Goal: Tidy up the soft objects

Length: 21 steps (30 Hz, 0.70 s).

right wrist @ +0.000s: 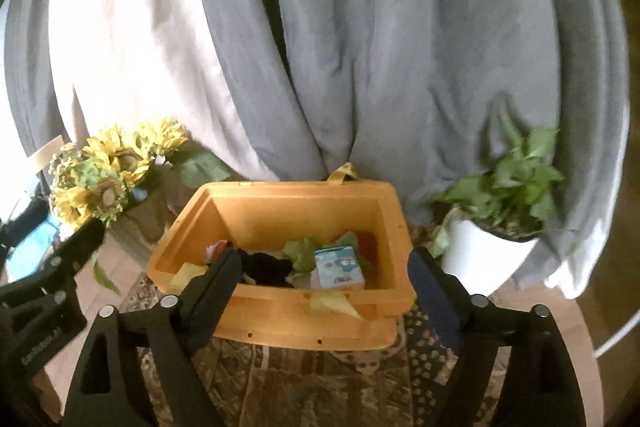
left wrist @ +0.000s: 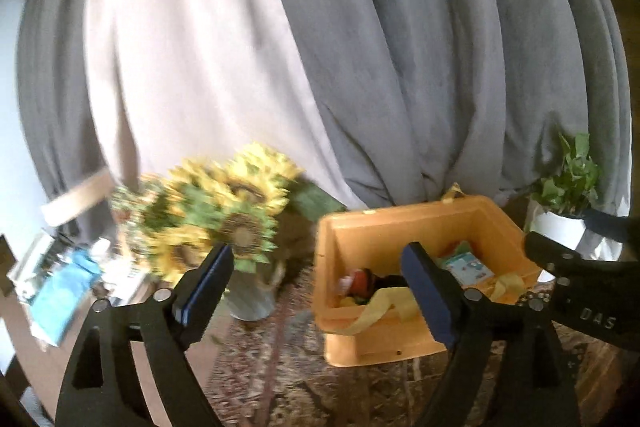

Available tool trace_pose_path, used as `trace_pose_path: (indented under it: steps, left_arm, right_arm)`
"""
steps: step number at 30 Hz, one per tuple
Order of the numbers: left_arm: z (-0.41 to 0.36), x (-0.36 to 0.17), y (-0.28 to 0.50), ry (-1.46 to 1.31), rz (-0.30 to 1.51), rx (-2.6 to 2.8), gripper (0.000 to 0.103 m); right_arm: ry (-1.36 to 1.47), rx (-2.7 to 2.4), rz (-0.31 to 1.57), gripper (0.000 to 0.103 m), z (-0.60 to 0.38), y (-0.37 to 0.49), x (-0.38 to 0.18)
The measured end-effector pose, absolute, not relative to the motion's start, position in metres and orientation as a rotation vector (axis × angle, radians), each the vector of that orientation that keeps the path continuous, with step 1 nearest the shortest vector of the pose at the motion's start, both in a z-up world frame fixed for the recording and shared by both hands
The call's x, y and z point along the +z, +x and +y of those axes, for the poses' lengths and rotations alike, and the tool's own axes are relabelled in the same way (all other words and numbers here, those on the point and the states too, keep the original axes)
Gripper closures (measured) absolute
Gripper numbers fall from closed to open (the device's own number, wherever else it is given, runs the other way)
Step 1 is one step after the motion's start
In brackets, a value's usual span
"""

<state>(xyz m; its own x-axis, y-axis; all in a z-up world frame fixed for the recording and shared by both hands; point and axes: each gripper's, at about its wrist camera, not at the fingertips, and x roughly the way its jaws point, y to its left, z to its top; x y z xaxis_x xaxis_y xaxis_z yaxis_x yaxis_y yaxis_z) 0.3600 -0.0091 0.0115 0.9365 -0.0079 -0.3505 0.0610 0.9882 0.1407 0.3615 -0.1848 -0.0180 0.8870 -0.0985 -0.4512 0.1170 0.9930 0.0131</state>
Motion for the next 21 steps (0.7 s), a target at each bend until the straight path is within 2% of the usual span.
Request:
trace_pose_path:
  steps: [9,21]
  left_arm:
    - [0.004,0.016,0.293,0.182,0.268,-0.071,0.0]
    - [0.007,0.012,0.225,0.126,0.284,-0.096,0.0]
  right_arm:
    - [0.046,-0.199,0.367,0.009,-0.163,0.283,-0.014]
    - [0.041,-0.28,0.318,0.005,-0.153,0.205,-0.016]
